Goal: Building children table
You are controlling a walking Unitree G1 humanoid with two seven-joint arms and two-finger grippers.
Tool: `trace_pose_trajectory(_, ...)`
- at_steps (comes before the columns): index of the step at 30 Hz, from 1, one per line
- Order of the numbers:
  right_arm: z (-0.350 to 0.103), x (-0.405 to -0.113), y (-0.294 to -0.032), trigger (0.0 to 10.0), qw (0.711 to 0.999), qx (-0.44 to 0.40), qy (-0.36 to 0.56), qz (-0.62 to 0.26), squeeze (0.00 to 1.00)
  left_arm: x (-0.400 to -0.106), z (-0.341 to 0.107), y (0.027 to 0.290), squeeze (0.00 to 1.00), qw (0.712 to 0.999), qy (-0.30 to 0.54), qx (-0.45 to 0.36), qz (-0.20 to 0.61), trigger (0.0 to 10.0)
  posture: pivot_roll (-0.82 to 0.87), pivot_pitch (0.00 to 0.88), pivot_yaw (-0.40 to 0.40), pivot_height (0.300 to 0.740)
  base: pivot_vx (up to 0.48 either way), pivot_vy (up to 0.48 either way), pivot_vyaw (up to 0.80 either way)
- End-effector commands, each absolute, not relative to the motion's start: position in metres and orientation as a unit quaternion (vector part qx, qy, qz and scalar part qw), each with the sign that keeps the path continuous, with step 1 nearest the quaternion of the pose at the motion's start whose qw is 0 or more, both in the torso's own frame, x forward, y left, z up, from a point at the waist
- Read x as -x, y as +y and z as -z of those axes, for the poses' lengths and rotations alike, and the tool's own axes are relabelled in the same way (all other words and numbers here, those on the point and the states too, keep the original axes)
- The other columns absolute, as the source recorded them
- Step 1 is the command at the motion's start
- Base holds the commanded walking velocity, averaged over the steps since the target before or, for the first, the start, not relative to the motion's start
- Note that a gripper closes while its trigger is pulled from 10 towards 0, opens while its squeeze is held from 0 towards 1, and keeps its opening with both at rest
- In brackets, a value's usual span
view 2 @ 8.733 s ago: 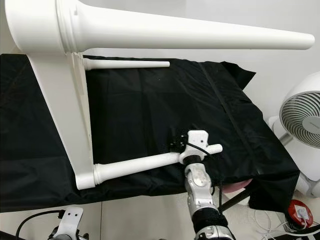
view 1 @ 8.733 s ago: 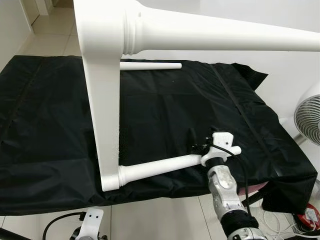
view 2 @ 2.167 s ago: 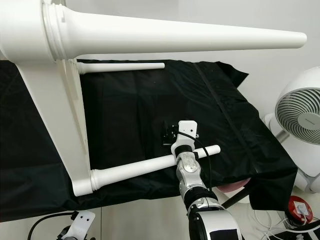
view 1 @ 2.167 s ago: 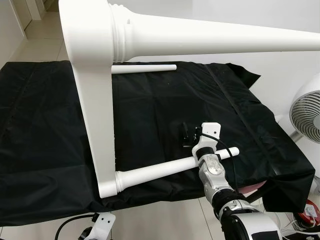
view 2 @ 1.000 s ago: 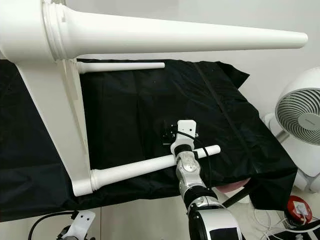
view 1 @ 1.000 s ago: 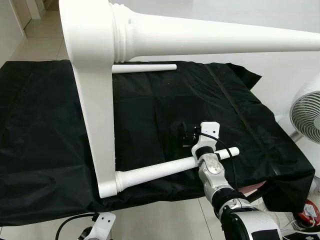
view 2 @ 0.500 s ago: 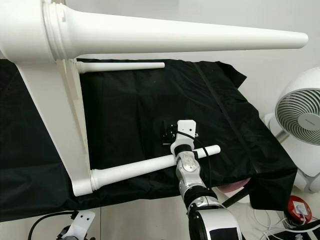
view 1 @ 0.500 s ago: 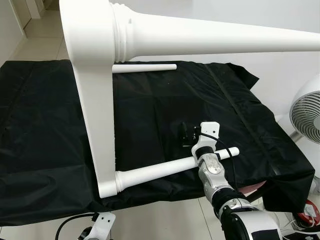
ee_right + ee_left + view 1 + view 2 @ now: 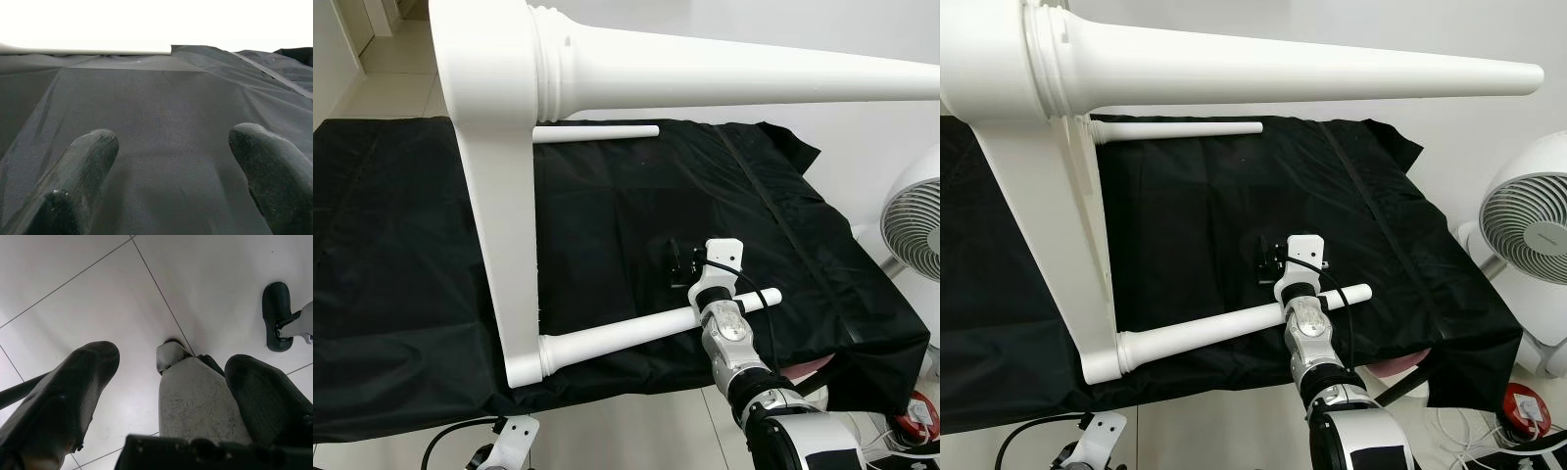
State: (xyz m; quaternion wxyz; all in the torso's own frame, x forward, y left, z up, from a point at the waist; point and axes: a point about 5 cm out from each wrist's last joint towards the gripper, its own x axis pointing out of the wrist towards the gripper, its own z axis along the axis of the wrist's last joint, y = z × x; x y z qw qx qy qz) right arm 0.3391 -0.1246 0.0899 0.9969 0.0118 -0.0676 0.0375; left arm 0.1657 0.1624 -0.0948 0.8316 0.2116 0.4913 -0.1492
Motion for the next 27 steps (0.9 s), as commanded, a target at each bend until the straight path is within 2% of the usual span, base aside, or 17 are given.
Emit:
trace_pose_trajectory(1,-0.081,-0.3361,-0.1259,10.0,0.998,-0.012,-0.046,-0.033,0.0,-0.1504,0.1013,0.1629,0.0,0.818,0.513,-0.219,0.141,10.0,0.05,0.0,-0.1,0.74,0.0,0.0,0.0)
trace_pose_trajectory(27,-0.0824,-0.3371,-0.1223,10.0,0.998,-0.008,-0.048,-0.043,0.0,-0.1497,0.1017,0.1623,0.0,0.817,0.513,-0.221,0.143,10.0,0.05,0.0,-0.108,0.74,0.0,0.0,0.0)
